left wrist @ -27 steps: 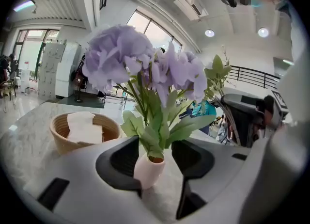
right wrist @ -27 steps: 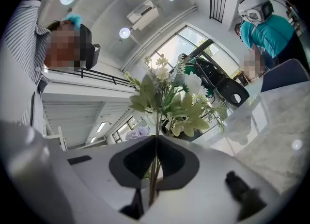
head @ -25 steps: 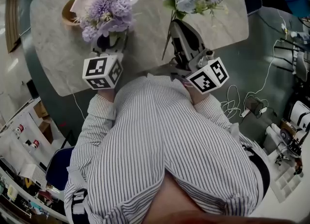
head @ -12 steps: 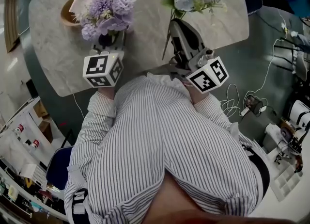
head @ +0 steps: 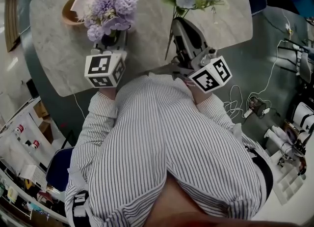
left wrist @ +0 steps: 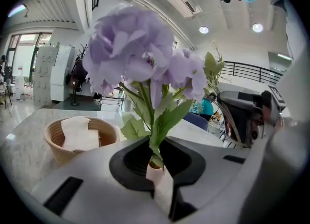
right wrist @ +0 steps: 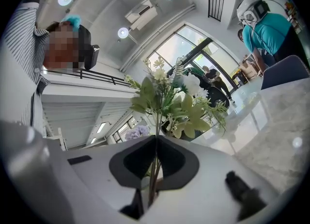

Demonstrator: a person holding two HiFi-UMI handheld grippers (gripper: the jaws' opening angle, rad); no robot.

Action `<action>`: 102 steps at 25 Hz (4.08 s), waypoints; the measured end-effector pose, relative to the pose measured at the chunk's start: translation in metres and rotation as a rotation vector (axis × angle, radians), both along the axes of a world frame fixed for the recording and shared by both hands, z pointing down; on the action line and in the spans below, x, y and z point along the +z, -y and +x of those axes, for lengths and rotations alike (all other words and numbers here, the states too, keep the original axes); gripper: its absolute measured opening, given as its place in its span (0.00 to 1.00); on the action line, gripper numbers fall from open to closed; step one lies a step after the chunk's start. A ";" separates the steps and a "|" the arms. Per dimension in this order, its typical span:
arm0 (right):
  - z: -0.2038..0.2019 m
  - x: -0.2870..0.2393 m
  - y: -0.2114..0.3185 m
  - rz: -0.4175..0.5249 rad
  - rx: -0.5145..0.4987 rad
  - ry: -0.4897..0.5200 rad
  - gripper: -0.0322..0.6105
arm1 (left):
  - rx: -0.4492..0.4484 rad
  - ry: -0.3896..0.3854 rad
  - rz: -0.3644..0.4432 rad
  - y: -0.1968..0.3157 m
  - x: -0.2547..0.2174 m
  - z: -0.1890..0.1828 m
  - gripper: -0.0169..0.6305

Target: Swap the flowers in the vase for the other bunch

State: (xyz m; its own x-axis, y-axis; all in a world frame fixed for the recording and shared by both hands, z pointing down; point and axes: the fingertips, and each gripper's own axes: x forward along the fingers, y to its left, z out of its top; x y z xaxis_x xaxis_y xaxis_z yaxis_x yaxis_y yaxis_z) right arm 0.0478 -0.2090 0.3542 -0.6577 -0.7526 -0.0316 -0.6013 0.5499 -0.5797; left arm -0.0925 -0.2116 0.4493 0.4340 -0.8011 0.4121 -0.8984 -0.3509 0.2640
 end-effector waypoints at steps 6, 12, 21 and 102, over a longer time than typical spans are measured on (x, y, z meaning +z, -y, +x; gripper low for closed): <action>0.000 -0.007 0.001 0.022 0.001 0.005 0.09 | -0.003 0.006 0.008 0.000 -0.006 -0.002 0.10; -0.002 -0.014 0.004 0.052 -0.007 0.012 0.09 | -0.012 -0.007 0.033 -0.001 -0.016 -0.004 0.10; -0.009 -0.024 0.010 0.091 -0.033 0.026 0.09 | -0.021 -0.021 0.086 -0.003 -0.039 -0.006 0.10; -0.126 0.035 0.107 0.086 -0.313 0.072 0.09 | -0.239 -0.207 0.112 0.010 -0.056 -0.078 0.10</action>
